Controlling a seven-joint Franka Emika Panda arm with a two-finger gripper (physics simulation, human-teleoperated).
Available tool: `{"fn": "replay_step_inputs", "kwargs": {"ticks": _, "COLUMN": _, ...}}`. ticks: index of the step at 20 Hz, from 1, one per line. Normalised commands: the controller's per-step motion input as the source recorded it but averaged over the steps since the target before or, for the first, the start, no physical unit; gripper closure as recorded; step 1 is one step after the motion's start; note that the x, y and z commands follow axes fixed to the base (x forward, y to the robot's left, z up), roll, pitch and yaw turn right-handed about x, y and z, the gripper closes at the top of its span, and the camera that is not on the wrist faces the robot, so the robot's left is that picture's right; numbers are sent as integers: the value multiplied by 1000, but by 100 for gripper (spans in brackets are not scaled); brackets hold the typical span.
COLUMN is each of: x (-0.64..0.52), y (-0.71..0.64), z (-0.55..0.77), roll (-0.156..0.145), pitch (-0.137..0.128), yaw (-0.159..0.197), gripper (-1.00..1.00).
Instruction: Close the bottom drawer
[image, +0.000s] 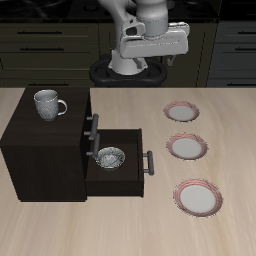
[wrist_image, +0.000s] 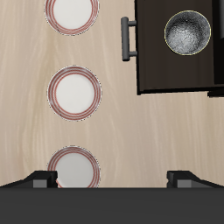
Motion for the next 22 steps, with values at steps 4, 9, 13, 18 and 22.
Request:
{"fn": "replay_step_inputs", "kwargs": {"ticks": 4, "x": 217, "y": 76, "z": 22, "roll": 2, "pitch": 11, "yaw": -36, "gripper": -100}}
{"fn": "replay_step_inputs", "kwargs": {"ticks": 9, "x": 263, "y": 173, "z": -32, "roll": -17, "pitch": 16, "yaw": -47, "gripper": -100}}
{"fn": "replay_step_inputs", "kwargs": {"ticks": 13, "x": 317, "y": 281, "z": -79, "roll": 2, "pitch": 27, "yaw": -70, "gripper": -100}}
{"fn": "replay_step_inputs", "kwargs": {"ticks": 18, "x": 290, "y": 303, "z": -114, "roll": -5, "pitch": 32, "yaw": -94, "gripper": -100}}
{"fn": "replay_step_inputs", "kwargs": {"ticks": 22, "x": 340, "y": 222, "z": -48, "roll": -10, "pitch": 9, "yaw": -128, "gripper": -100}}
